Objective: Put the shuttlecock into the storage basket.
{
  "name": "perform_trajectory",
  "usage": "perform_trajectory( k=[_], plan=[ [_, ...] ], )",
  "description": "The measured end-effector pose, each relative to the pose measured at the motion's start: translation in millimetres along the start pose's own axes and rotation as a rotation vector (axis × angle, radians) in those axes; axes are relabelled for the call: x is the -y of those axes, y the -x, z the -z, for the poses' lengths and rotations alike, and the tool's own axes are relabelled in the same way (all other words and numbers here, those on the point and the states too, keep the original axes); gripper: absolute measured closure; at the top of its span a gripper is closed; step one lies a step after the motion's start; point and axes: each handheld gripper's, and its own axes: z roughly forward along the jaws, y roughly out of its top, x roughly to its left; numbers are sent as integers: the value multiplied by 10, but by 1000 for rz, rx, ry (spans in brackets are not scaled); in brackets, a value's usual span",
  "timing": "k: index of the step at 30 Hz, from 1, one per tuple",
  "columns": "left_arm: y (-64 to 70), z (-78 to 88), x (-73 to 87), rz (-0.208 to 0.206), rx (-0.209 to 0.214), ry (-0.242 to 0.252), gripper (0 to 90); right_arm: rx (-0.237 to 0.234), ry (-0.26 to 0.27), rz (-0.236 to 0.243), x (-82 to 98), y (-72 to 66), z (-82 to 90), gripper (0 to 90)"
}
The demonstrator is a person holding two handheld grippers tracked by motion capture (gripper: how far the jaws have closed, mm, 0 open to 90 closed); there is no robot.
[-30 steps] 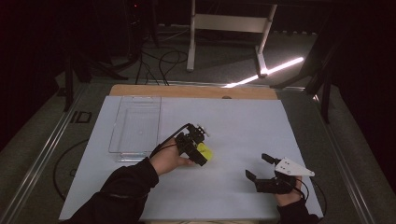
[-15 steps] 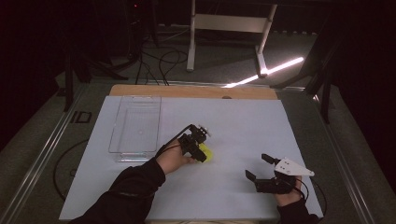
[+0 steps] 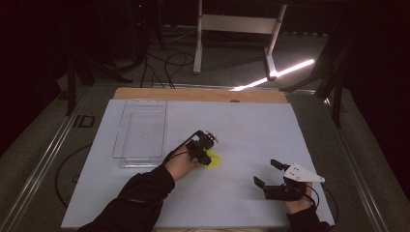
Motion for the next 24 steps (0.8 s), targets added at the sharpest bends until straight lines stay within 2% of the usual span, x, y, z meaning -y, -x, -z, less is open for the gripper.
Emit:
perform_trajectory(
  k=[4, 6, 9, 13, 20, 24],
  plan=[
    [-20, 24, -16, 12, 1, 8, 751, -1, -1, 3, 1, -1, -4, 91],
    [-28, 42, -29, 5, -7, 9, 817, -1, -4, 3, 2, 1, -7, 91],
    [-32, 62, -50, 9, -12, 21, 879, -1, -5, 3, 2, 1, -8, 91],
    [3, 91, -77, -37, -35, 20, 892, -1, -5, 2, 3, 2, -9, 91],
    [22, 215, -140, -92, -35, 12, 898, 0, -6, 3, 3, 3, -9, 91],
    [33, 284, -166, -108, -20, 14, 900, 1, -6, 3, 0, 0, -6, 91]
  ],
)
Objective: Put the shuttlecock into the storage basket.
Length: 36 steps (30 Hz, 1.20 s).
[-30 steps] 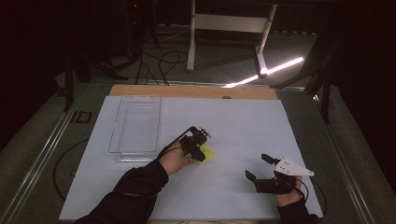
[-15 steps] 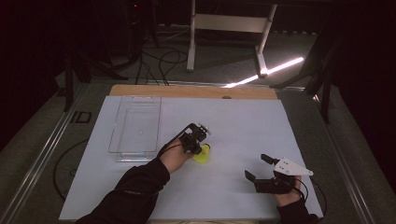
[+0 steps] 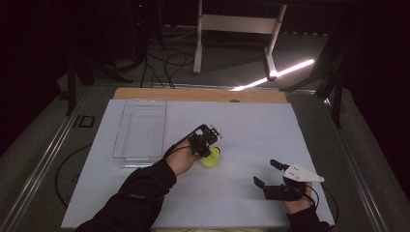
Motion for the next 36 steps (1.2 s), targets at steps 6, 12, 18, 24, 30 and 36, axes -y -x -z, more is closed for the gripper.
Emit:
perform_trajectory(
  k=[6, 12, 18, 24, 30, 36],
  plan=[
    [19, 95, -35, -30, 11, -7, 900, -1, 0, 2, 0, 1, -4, 92],
    [6, 193, -36, -51, 0, -2, 900, 1, -1, -1, -1, 3, -1, 92],
    [-53, 290, -14, -41, -1, 9, 900, 2, 0, -1, -2, 2, -3, 92],
    [-122, 427, -7, -25, 8, 42, 900, -2, -5, -4, -1, 1, -13, 92],
    [-222, 577, 6, -17, -16, 53, 900, 0, -6, -3, -3, -3, -16, 92],
    [-309, 700, 17, -10, -46, 52, 900, 2, -8, -1, -2, -4, -19, 92]
  ],
)
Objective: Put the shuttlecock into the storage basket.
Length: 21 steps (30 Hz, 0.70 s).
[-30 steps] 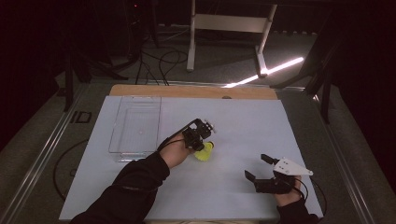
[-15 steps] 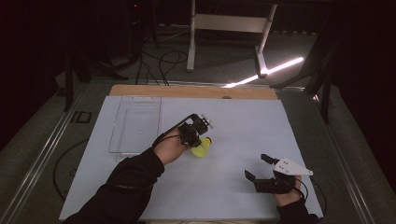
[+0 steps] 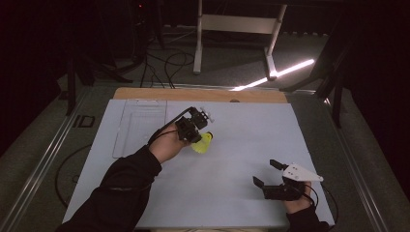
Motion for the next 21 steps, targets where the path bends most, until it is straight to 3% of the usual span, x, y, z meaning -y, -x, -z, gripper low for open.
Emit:
perform_trajectory(
  k=[4, 13, 21],
  plan=[
    [-86, 73, 19, 18, -9, 8, 900, 2, -1, -1, -1, 1, 4, 92],
    [-341, 282, 129, 102, -40, 57, 900, 4, 0, -2, -2, 1, 5, 92],
    [-481, 380, 236, 163, -75, 88, 900, 7, -3, 2, -2, 0, 0, 92]
  ],
)
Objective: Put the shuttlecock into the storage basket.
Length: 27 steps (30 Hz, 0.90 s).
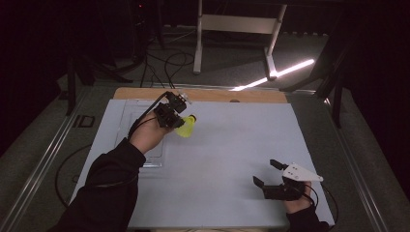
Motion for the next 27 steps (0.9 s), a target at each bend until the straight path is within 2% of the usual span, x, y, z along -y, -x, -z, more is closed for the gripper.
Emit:
perform_trajectory(
  k=[2, 9, 13, 14, 18, 23, 27],
  plan=[
    [-28, 19, 20, 1, -32, 5, 900, 1, -1, -4, 2, 2, 0, 92],
    [-201, 130, 116, 63, -60, 21, 900, 2, -3, -5, 4, 4, -1, 92],
    [-303, 153, 221, 110, -63, 43, 900, 2, -1, -3, 1, 5, 4, 92],
    [-338, 155, 258, 133, -61, 50, 900, 3, 0, -3, 1, 6, 4, 92],
    [-428, 175, 343, 162, -79, 57, 900, 2, -4, -5, 6, 5, -6, 92],
    [-473, 218, 396, 174, -130, 56, 900, 3, -5, -4, 4, 4, -7, 92],
    [-523, 251, 463, 214, -147, 81, 900, 3, -5, -7, 7, 10, -7, 92]
  ],
)
